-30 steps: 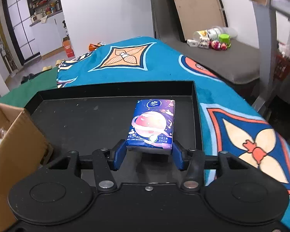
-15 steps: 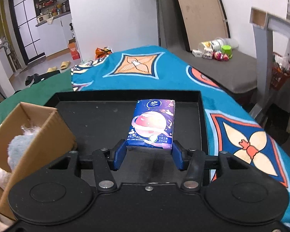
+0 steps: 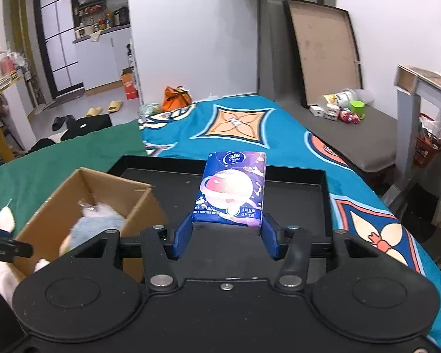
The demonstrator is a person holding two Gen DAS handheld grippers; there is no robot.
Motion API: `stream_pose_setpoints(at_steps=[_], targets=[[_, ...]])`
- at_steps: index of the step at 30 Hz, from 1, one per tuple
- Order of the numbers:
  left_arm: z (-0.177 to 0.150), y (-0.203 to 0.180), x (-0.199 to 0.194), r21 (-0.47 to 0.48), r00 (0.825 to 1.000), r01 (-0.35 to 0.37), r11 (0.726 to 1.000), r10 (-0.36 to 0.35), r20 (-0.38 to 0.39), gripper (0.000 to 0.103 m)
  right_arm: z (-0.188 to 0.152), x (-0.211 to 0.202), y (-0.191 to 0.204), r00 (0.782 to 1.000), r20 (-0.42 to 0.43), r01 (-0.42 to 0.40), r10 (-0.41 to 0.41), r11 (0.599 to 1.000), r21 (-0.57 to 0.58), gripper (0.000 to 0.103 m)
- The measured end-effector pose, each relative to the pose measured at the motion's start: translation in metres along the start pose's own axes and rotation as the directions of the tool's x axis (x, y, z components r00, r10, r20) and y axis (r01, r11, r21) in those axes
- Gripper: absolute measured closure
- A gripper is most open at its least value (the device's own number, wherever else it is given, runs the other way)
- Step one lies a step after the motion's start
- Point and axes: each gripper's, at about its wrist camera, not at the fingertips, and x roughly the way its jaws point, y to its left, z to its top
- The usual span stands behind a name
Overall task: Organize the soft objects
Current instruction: 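Carry the blue tissue pack with the right gripper into the box and release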
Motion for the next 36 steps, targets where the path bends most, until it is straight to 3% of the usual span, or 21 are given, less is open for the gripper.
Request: stream_pose_setpoints(at_steps=[10,18,24,29,34,36], targets=[[-0.001,0.019,0.006,-0.078,0.996,0.085,0.993,-0.086,-0.020,0.061,0.012,-0.014,0.043,0.999,0.009,-0.031,0.031,0.999,-0.011,0.053],[-0.002,0.030,0.018,-0.110,0.991,0.117,0.987,-0.124,-0.058,0.079,0.022,-0.018,0.087,0.995,0.005,-0.101,0.102,0.994,-0.033,0.053],[-0.002,0.031,0.028,-0.103,0.988,0.117,0.988,-0.126,-0.085,0.091,0.009,-0.015,0.116,0.991,-0.049,-0.130,0.127,0.989,-0.073,0.053],[-0.002,0.039,0.032,-0.131,0.984,0.142,0.981,-0.155,-0.090,0.092,-0.002,-0.015,0.133,0.987,-0.089,-0.141,0.134,0.987,-0.082,0.053],[-0.002,0.043,0.030,-0.132,0.982,0.159,0.978,-0.171,-0.080,0.092,-0.011,-0.012,0.134,0.980,-0.143,-0.145,0.135,0.987,-0.065,0.039],[-0.002,0.045,0.028,-0.132,0.980,0.173,0.976,-0.183,-0.074,0.092,-0.015,-0.017,0.131,0.982,-0.141,-0.134,0.127,0.990,-0.044,0.039]])
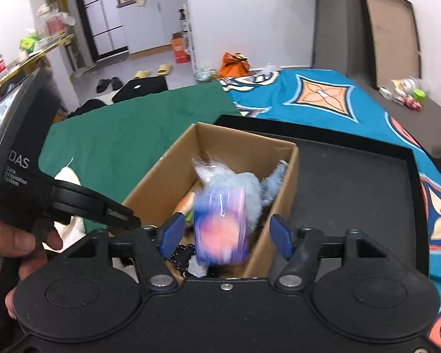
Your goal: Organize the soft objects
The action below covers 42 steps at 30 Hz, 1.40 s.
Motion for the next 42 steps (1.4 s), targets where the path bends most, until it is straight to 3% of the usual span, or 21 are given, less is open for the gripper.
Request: stream_pose_setpoints(at_steps=[7,14,23,31,35,42], targets=[[0.002,0.009,-0.007,-0.016,0.998,0.054,0.998,-0.054,-0.014,0.091,-0.009,-0.020,-0.014,0.999,0.010,0.041,-0.041,0.998,0.051,0.039],[-0.001,-0.001,-0.025,0.034,0.999,0.037,0.999,-0.038,0.028,0.088,-0.012,-0.033,-0.028,0.998,0.027,0.046,-0.050,0.992,0.117,0.037],[-0.006,-0.014,-0.049,0.079,0.998,0.014,0.997,-0.020,0.068,0.085,-0.024,-0.047,-0.046,0.998,0.034,0.044,-0.052,0.976,0.211,0.021],[-0.017,-0.028,-0.088,0.103,0.987,0.017,0.995,-0.033,0.157,0.054,-0.027,-0.074,-0.061,0.993,0.079,0.061,-0.086,0.959,0.276,0.000],[-0.029,-0.033,-0.109,0.101,0.973,0.017,0.995,-0.040,0.228,0.031,-0.030,-0.089,-0.071,0.990,0.099,0.063,-0.098,0.948,0.312,0.000],[-0.046,-0.039,-0.138,0.117,0.961,0.017,0.993,-0.048,0.272,0.017,-0.037,-0.113,-0.081,0.985,0.118,0.081,-0.129,0.934,0.349,0.000]])
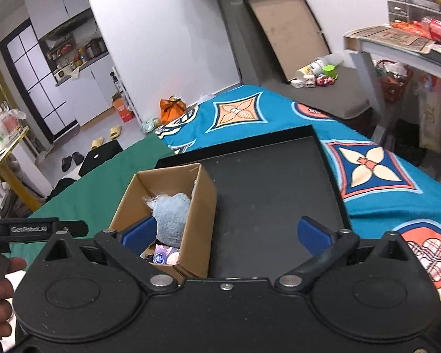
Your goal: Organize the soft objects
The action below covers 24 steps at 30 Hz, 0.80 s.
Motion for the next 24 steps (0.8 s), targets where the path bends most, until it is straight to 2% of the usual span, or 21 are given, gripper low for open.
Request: stream_pose_setpoints(at_steps=[11,20,24], targets=[[-0.015,-0.006,-0.051,0.009,0.998,0.036,0.999,-0.036,0.053,0.000,-0.004,-0.037,-0.009,0.999,0.020,0.034,-0.035,0.999,0.020,0.000],[-0.031,-0.018,-0.094,0.070,0.993,0.059,0.996,-0.066,0.100,0.000,-0.004,-0.074,-0.003,0.997,0.057,0.062,-0.060,0.998,-0.031,0.000],[-0.040,-0.021,-0.110,0.096,0.992,0.061,0.994,-0.070,0.102,0.000,-0.003,-0.088,-0.001,0.997,0.065,0.045,-0.043,0.998,-0.032,0.000]])
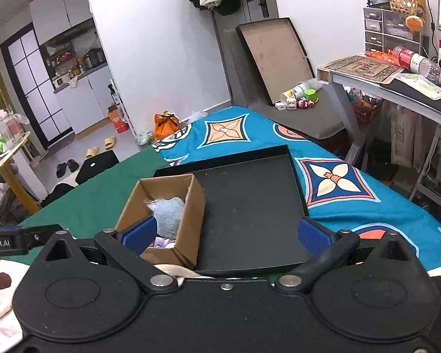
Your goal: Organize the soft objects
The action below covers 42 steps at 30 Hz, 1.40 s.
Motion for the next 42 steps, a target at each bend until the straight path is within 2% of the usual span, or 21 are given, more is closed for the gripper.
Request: stream_pose_setpoints(at_steps=[11,18,22,42], targets=[[-0.012,-0.005,-0.039,0.040,0.998,-0.055,0.998,0.054,0.027,0.000,-0.002,-0.033,0.002,0.999,0.021,-0.035,0.036,0.999,-0.023,0.000],[-0.012,-0.006,-0.060,0.032,0.997,-0.051,0.998,0.049,0.055,0.000,-0.003,-0.046,-0.005,0.999,0.038,-0.035,0.036,0.999,-0.024,0.000],[-0.015,-0.005,-0.063,0.016,0.999,-0.023,1.000,0.022,0.050,0.000,-0.004,-0.057,-0.007,0.997,0.053,-0.053,0.054,0.998,-0.026,0.000],[-0.024,-0.013,-0.072,0.030,0.998,-0.023,0.999,0.021,0.067,0.000,-0.009,-0.069,-0.010,0.997,0.065,-0.046,0.049,0.998,-0.046,0.000]])
